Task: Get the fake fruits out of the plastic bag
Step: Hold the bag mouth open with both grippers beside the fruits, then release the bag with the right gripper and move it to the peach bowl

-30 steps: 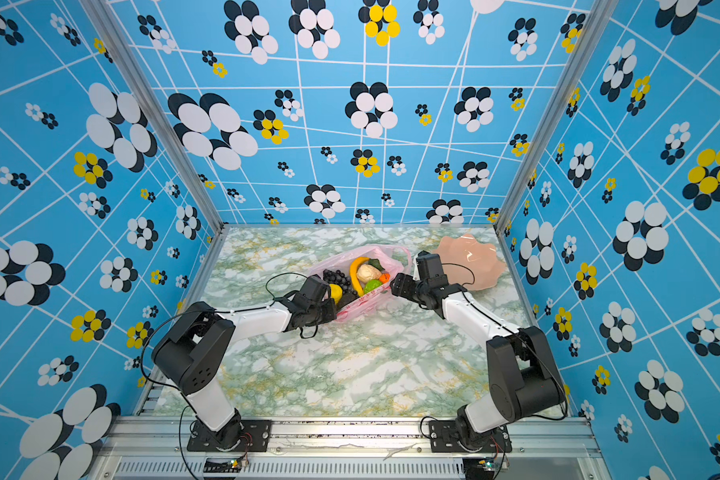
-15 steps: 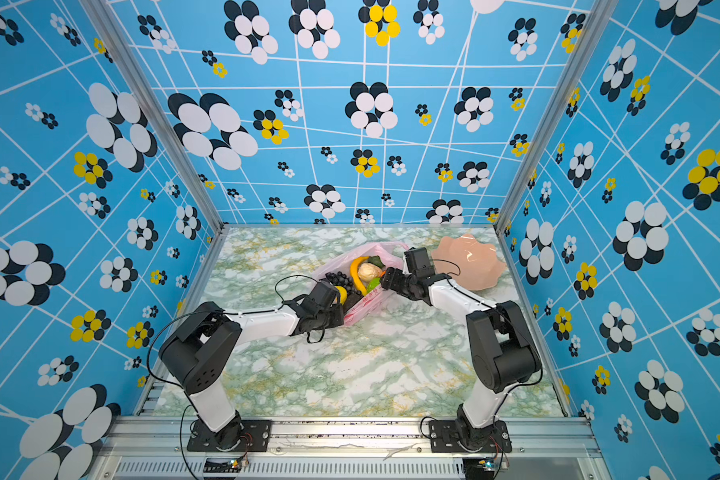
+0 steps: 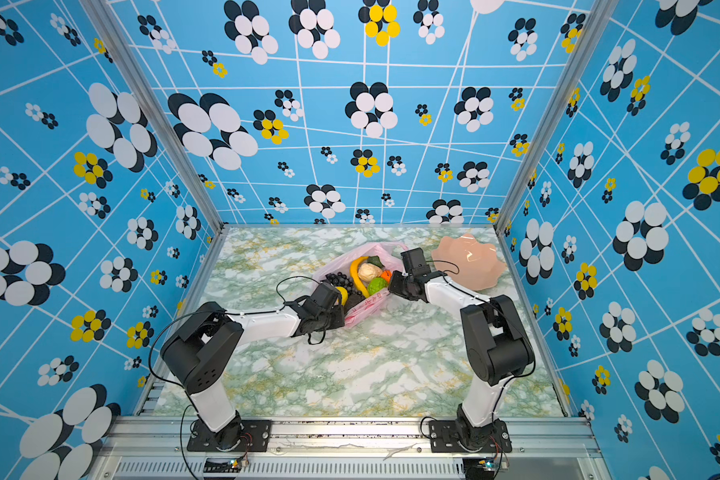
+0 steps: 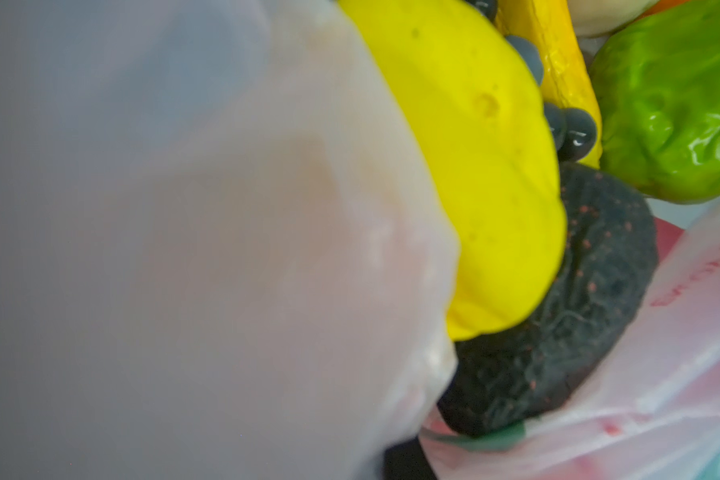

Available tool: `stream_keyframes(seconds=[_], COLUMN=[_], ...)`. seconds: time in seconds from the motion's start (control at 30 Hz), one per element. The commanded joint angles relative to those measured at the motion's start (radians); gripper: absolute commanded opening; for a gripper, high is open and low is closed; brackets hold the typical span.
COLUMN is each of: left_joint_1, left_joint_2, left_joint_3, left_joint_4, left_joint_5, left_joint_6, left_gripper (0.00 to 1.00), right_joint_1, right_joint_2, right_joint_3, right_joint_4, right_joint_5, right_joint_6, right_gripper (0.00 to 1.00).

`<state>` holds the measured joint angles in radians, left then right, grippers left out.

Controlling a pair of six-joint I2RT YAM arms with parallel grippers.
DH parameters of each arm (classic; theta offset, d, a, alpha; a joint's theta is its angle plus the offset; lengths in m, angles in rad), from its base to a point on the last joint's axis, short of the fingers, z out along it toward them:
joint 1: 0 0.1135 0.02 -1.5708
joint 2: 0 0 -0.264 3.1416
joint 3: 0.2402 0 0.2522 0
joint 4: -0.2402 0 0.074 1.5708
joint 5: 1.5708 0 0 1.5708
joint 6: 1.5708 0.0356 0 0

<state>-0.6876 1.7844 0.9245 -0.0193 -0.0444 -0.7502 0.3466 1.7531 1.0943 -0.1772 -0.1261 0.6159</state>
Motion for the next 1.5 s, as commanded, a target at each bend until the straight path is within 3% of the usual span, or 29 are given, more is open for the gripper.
stream_keyframes(seconds=[0.0, 0.13, 0.5, 0.8, 1.0, 1.1, 1.33, 1.47], left_joint_1=[0.011, 0.020, 0.176, 0.356, 0.341, 0.276, 0.198, 0.187], left_joint_2=[0.000, -0.009, -0.040, -0.124, -0.171, -0.148, -0.061, -0.048], left_joint_3=[-0.030, -0.047, -0.149, -0.198, -0.197, -0.161, -0.079, -0.053], left_joint_4=[-0.003, 0.015, 0.123, 0.129, 0.085, 0.073, 0.073, 0.063], left_joint_5=[-0.016, -0.007, 0.049, 0.066, 0.037, 0.017, 0.016, 0.018], left_joint_6=[-0.023, -0.039, -0.065, -0.009, 0.043, 0.060, 0.051, 0.059], left_gripper=[0.07, 0.07, 0.06, 0.06, 0.06, 0.06, 0.06, 0.07], right_joint_1=[0.001, -0.014, -0.012, 0.053, 0.057, 0.054, 0.045, 0.028], right_joint_2=[-0.034, 0.005, 0.187, 0.374, 0.411, 0.371, 0.248, 0.148], right_joint_3=[-0.039, -0.056, 0.068, 0.366, 0.476, 0.458, 0.370, 0.278], right_joint_4=[-0.033, -0.012, 0.023, -0.006, -0.077, -0.086, -0.090, -0.067], right_joint_5=[0.040, 0.026, 0.008, -0.047, -0.038, -0.030, -0.086, -0.139], right_joint_6=[-0.027, -0.023, -0.023, -0.021, -0.048, -0.062, -0.078, -0.065], right_gripper=[0.14, 0.00, 0.00, 0.00, 0.00, 0.16, 0.65, 0.78])
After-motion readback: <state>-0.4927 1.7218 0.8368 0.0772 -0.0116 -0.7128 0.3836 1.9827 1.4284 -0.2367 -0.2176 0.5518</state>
